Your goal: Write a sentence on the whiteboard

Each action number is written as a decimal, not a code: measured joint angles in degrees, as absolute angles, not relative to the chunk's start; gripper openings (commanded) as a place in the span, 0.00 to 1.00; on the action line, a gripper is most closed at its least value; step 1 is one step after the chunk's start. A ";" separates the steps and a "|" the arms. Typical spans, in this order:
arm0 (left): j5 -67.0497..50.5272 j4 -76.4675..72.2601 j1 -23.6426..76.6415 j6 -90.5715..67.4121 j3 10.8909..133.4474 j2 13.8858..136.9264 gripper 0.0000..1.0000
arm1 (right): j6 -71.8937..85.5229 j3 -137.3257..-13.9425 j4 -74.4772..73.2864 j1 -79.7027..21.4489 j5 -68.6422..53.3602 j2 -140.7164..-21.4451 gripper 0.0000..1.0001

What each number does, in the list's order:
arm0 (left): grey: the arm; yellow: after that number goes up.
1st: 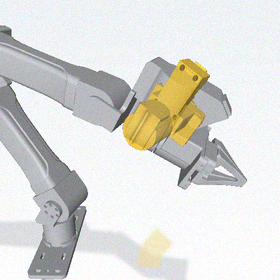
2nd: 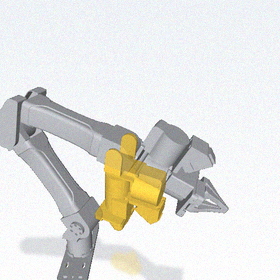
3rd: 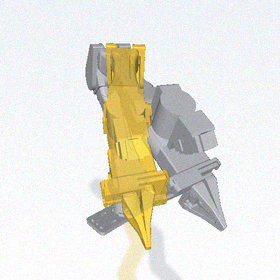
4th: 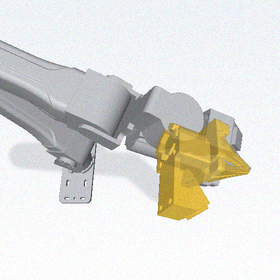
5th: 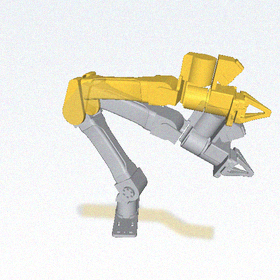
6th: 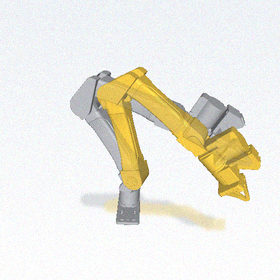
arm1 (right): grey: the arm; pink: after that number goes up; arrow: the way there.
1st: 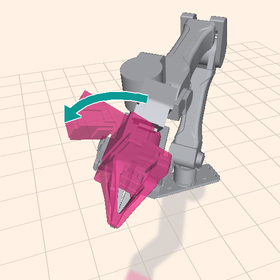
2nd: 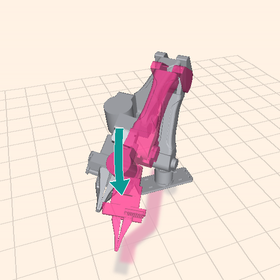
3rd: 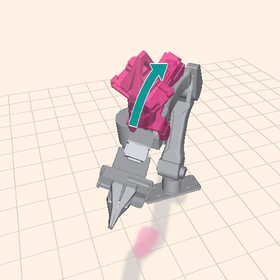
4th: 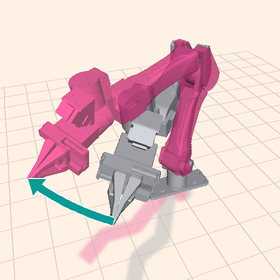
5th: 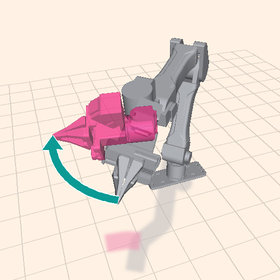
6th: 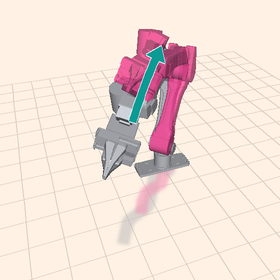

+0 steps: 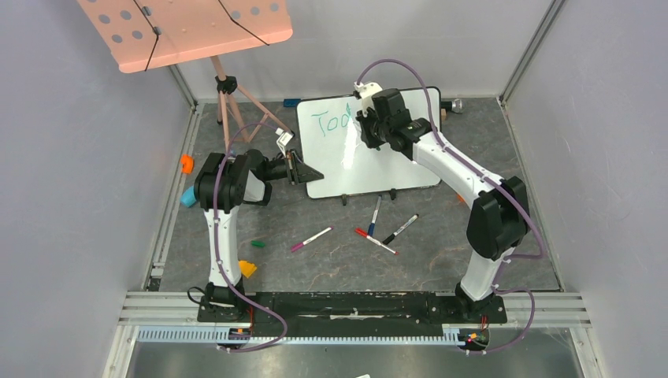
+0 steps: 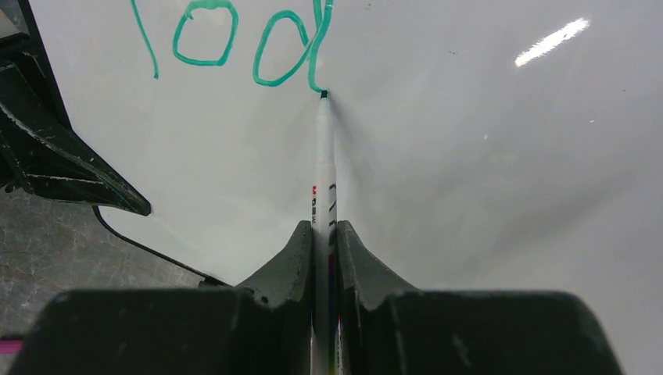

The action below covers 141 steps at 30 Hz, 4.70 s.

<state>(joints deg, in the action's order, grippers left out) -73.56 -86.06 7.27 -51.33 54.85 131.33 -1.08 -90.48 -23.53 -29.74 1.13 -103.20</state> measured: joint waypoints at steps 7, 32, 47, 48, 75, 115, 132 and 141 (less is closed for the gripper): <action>-73.56 -86.06 7.27 -51.33 54.85 131.33 0.02 | -0.91 -90.52 -23.57 -29.08 1.10 -100.88 0.00; -73.56 -86.08 7.27 -51.33 54.85 131.33 0.02 | -0.47 -92.18 -24.10 -27.24 0.82 -102.50 0.00; -73.56 -86.06 7.27 -51.33 54.85 131.33 0.02 | -0.45 -95.57 -24.97 -26.83 -0.91 -104.97 0.00; -73.56 -86.06 7.27 -51.33 54.85 131.33 0.02 | -0.45 -95.57 -24.99 -26.83 -1.37 -104.97 0.00; -73.56 -86.04 7.27 -51.35 54.85 131.33 0.02 | -0.67 -91.57 -26.63 -26.48 -2.68 -103.39 0.00; -73.56 -86.06 7.27 -51.35 54.85 131.33 0.02 | -0.64 -90.48 -26.72 -25.63 -1.83 -102.89 0.00; -73.56 -86.11 7.27 -51.33 54.85 131.33 0.02 | -0.47 -92.05 -27.16 -23.83 -1.76 -101.95 0.00; -73.56 -86.11 7.27 -51.33 54.85 131.33 0.02 | -0.47 -94.91 -27.51 -23.22 -2.22 -102.17 0.00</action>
<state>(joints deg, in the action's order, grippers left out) -73.56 -86.11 7.27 -51.33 54.85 131.33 -0.47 -94.91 -27.51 -23.22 -2.22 -102.17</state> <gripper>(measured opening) 0.106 0.135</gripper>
